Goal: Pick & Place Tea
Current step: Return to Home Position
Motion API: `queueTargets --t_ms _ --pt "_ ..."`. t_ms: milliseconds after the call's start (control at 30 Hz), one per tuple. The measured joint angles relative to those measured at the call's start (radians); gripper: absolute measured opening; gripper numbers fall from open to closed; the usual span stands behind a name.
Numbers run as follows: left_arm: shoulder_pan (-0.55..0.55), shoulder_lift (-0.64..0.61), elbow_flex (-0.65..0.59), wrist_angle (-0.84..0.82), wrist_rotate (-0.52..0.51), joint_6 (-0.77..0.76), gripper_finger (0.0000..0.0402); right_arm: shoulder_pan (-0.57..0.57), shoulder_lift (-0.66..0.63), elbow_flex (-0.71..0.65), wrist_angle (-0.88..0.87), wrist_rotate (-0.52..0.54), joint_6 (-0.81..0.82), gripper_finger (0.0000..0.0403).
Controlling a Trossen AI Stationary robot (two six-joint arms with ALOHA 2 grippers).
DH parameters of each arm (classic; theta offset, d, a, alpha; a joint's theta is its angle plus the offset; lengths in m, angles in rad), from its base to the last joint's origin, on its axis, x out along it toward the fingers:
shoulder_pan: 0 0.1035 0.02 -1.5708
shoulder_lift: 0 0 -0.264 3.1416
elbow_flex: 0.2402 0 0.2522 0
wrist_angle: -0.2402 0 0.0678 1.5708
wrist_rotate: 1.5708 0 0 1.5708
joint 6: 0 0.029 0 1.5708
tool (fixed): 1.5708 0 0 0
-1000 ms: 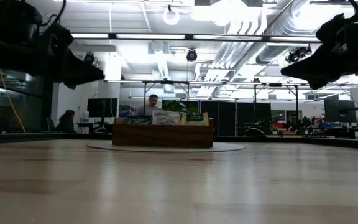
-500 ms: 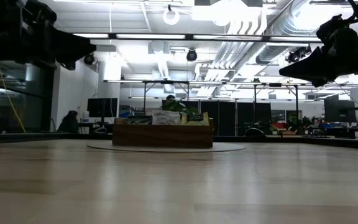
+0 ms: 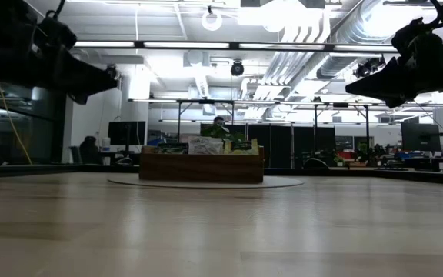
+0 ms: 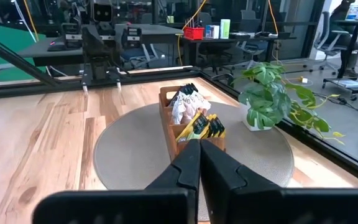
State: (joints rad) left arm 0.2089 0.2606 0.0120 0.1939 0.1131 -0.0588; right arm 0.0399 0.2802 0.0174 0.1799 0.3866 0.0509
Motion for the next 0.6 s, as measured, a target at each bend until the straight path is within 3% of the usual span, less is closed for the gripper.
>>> queueTargets --t_ms 600 --pt "0.0 0.0 0.0 -0.147 0.0 0.001 0.015 0.0 0.0 0.0 0.0 0.0 0.0 0.0009"
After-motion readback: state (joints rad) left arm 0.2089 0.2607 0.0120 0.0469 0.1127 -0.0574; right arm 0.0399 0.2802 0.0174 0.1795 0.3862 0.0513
